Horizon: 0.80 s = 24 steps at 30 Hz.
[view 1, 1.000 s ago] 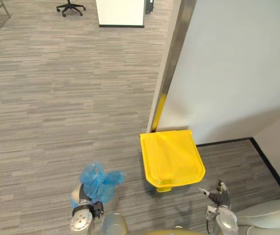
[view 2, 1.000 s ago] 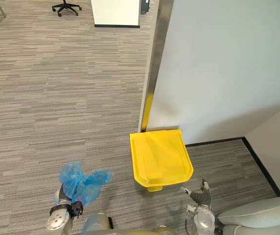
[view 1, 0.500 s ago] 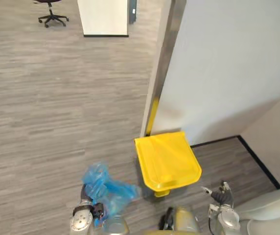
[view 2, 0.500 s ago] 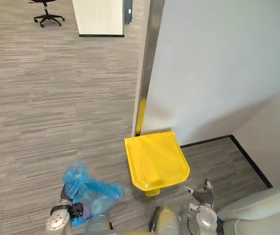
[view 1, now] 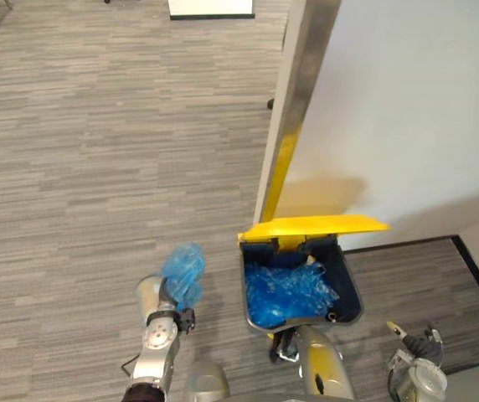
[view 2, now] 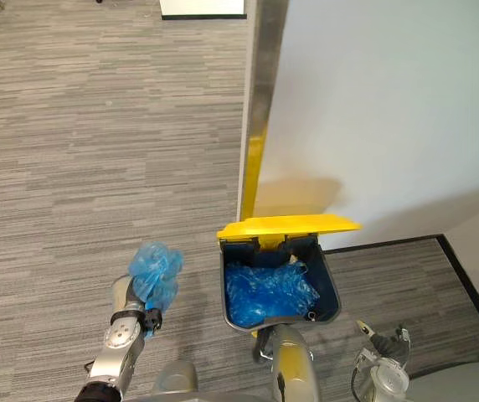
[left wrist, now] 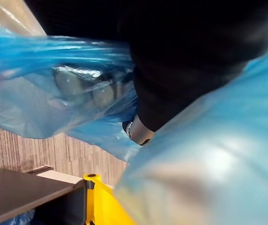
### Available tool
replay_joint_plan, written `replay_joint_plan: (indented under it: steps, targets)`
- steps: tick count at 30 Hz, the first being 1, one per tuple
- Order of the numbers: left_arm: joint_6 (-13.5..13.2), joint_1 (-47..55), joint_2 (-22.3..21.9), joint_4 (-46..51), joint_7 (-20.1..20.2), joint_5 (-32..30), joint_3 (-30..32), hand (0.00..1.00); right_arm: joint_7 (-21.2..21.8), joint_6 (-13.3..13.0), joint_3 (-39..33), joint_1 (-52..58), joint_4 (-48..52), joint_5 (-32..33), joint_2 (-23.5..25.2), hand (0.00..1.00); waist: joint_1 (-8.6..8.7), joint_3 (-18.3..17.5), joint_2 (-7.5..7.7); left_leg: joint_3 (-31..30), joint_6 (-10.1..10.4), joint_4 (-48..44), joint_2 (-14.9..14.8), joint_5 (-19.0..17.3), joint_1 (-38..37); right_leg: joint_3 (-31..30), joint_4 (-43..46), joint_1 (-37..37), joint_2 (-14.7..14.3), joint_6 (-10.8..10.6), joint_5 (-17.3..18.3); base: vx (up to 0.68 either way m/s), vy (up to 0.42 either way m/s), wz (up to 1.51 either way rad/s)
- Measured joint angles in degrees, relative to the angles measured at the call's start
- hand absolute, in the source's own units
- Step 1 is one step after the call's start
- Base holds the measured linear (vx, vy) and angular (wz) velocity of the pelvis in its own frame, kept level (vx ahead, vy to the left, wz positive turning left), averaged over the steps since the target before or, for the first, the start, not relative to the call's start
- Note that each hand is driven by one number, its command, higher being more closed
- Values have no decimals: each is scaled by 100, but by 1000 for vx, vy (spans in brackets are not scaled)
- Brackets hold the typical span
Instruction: Gather rubbish on tea table into small bin, then transfer packed bag to large trash can.
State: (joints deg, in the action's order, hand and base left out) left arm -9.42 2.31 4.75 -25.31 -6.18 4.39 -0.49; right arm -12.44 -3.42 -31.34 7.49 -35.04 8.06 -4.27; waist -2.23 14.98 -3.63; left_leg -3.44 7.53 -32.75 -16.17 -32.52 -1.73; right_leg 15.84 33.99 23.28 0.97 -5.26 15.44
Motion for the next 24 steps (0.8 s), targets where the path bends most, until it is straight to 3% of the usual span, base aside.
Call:
replay_joint_plan:
  steps: [3,5,7,8,9,10,13,14,15,16,18,24]
  targets:
    - [0,44,2,1,3,2,-6,100,22,-1,143,-61,-17,40,146,0,3,-60,-4,-179,140,338,-44,81,-4,59,-62,82,-90,28,-9,17,-199,11]
    - [1,192,30,0,0,3,-6,100,11,-1,795,-203,39,38,163,0,24,-116,1,-350,254,732,-87,226,6,207,-242,125,-127,-15,19,14,-288,22]
    - [-15,295,3,37,2,5,-106,100,15,-13,1505,-438,167,32,199,0,-15,-296,-15,-555,132,1199,-197,380,145,274,-29,349,-172,-32,56,8,-326,41]
    - [-69,295,41,61,7,7,-118,100,14,-17,1718,-525,266,31,244,0,3,-336,33,-613,165,1224,-179,413,249,-302,540,546,-248,498,93,58,-250,69]
    - [-90,313,30,39,6,10,-138,100,25,-69,2153,-811,365,26,295,0,26,-426,170,-775,438,888,-34,536,489,-687,290,457,-230,454,294,56,-249,52]
    - [-104,392,-40,64,6,13,-201,100,31,-116,2445,-1178,393,27,304,0,-56,-472,99,-744,450,301,70,542,766,-492,73,447,-195,438,123,32,-177,37]
    - [-128,511,-44,61,17,13,-446,100,20,-310,2992,-2015,312,-67,410,0,-138,-471,45,-605,406,-188,498,560,1041,-118,-181,408,-173,598,-115,-85,-92,50]
    - [-170,475,-15,63,35,14,-464,100,11,-312,3123,-2370,111,-139,403,0,-189,-444,59,-458,207,-65,525,465,1149,27,-182,468,-142,613,-123,-112,-69,57]
    - [-180,435,18,62,37,23,-464,100,-16,-280,3149,-2550,-40,-142,389,0,-199,-413,117,-476,249,-26,537,492,1227,64,-182,506,-92,617,-123,-166,-96,60]
    - [-215,401,79,62,35,61,-465,100,7,-268,3243,-2913,-232,-178,287,0,-327,-320,145,-518,179,101,598,665,1346,89,-294,539,-49,585,-222,-186,-89,37]
    - [-247,344,171,64,-6,155,-465,100,9,-266,3475,-3622,-282,-198,43,0,-478,-196,37,-712,99,265,648,759,1592,113,-646,616,-48,507,-505,-204,-87,39]
    - [-425,33,448,263,-36,252,-529,100,-38,-251,3465,-5396,-931,-184,-575,0,-573,268,15,-1109,239,333,698,1079,1997,322,-1221,666,-155,582,-927,-108,-49,23]
